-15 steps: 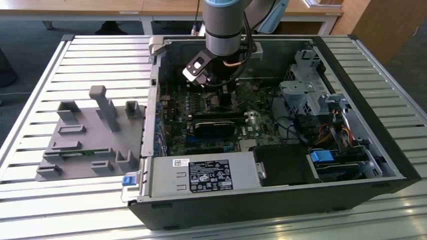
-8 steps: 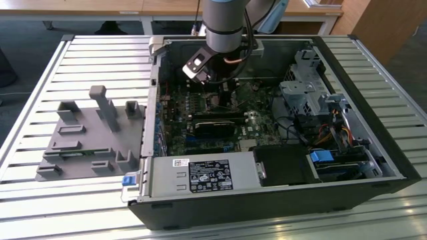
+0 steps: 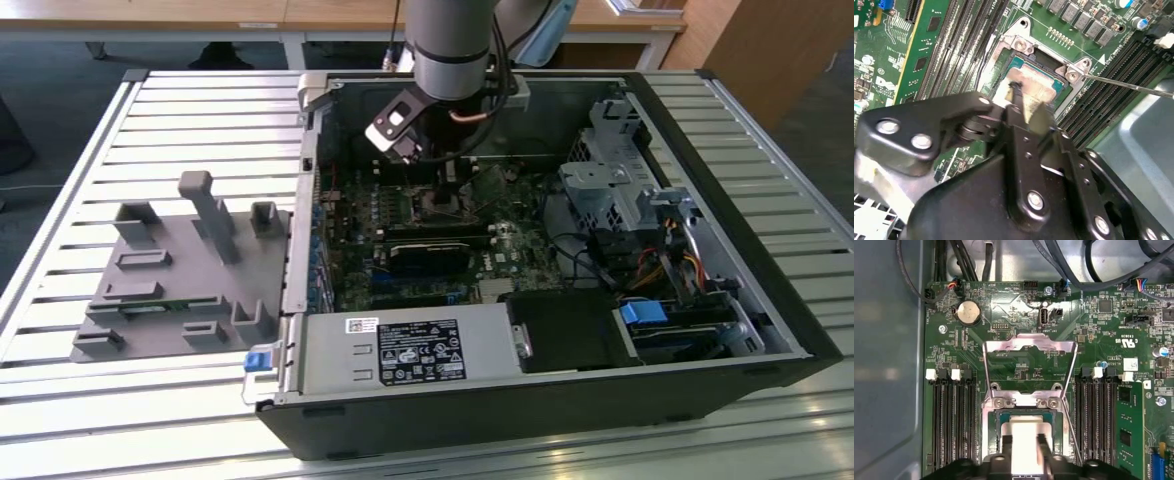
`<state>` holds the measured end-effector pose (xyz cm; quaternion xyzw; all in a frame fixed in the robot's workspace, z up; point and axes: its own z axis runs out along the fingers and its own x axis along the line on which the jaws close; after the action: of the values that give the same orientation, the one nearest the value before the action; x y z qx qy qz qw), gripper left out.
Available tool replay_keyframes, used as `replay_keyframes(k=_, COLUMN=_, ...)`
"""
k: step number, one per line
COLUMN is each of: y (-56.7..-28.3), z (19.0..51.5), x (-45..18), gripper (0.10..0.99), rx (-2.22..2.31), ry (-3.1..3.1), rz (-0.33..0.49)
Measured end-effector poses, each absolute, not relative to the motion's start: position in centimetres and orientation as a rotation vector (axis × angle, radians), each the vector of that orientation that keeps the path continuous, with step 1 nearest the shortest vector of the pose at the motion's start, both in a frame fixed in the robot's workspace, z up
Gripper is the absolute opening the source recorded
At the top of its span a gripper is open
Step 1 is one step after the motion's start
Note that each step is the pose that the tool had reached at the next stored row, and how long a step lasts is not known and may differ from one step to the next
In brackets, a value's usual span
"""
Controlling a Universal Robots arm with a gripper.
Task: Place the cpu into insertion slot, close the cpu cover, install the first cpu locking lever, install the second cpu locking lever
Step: 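Place the cpu into insertion slot, then close the cpu cover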
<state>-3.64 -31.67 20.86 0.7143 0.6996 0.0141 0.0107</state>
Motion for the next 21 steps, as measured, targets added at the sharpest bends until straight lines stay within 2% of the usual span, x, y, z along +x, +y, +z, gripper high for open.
replay_keyframes(k=3, y=-31.7, z=21.0, x=-3.6, gripper=0.184, rx=2.23, ry=2.184, rz=0.043)
replay_keyframes(k=4, y=-31.7, z=21.1, x=-3.6, gripper=0.184, rx=2.23, ry=2.184, rz=0.042)
replay_keyframes(k=5, y=-31.7, z=21.1, x=-3.6, gripper=0.125, rx=2.23, ry=2.184, rz=0.042)
replay_keyframes(k=21, y=-31.7, z=22.1, x=-3.6, gripper=0.106, rx=2.23, ry=2.185, rz=0.041)
